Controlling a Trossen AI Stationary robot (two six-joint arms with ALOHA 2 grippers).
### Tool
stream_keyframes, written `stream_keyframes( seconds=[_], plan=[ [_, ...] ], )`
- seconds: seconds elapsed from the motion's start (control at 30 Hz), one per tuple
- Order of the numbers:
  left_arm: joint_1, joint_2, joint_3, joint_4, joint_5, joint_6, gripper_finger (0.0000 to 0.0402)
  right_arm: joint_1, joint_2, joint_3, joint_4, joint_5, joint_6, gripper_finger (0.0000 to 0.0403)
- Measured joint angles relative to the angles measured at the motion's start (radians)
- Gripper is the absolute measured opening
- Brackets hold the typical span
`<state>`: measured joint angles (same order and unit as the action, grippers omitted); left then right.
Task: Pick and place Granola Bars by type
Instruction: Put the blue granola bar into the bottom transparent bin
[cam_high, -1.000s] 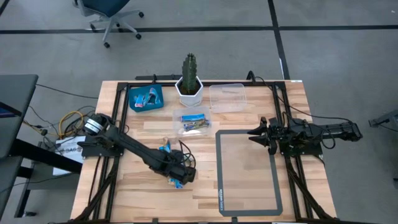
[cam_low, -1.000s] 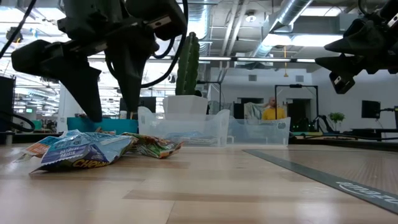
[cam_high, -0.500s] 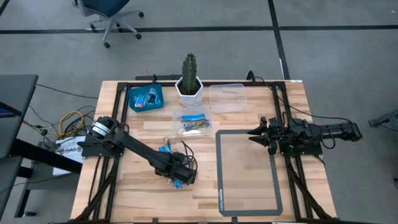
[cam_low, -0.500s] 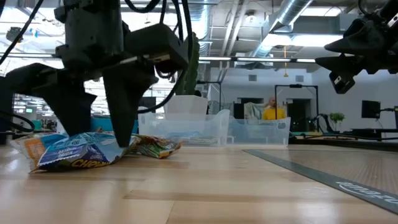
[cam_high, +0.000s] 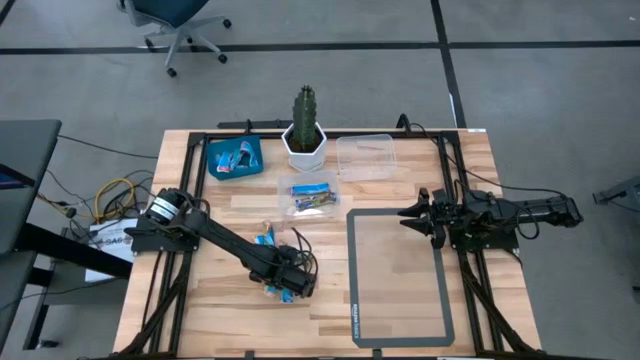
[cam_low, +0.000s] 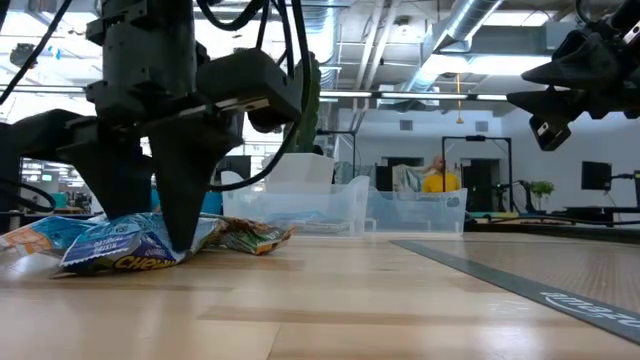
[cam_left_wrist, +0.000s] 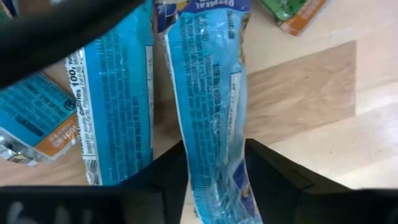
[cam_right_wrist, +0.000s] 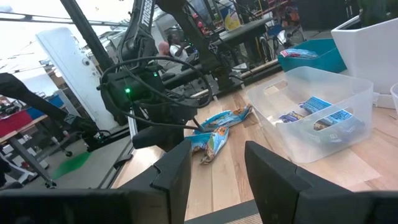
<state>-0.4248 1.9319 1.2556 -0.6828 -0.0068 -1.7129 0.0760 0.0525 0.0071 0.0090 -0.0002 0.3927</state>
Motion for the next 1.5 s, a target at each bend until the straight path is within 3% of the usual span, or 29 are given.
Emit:
stream_keyframes(
  seconds=[0.33,0.67,1.07,1.3,1.5],
  plan=[
    [0.000,0.000,0.000,0.003,0.002,0.042,0.0073,0.000,0.000,0.000,0.000,0.000,0.000,0.0143],
    [0.000,0.000,0.003,0.049,-0.013,0.071,0.0037,0.000,0.000,0.000,0.000,0.000,0.000,0.0144],
    [0.011,-0.106,0.065,0.037,-0.210,0.104,0.0035,0.000,0.000,0.000,0.000,0.000,0.000,0.0144],
    [0.099,-0.225,0.071,0.010,-0.321,0.276,0.0036,0.000,0.000,0.000,0.000,0.000,0.000,0.0141],
    [0.232,-0.310,0.071,-0.026,-0.319,0.551,0.0036,0.000,0.000,0.000,0.000,0.000,0.000,0.0144]
  ],
)
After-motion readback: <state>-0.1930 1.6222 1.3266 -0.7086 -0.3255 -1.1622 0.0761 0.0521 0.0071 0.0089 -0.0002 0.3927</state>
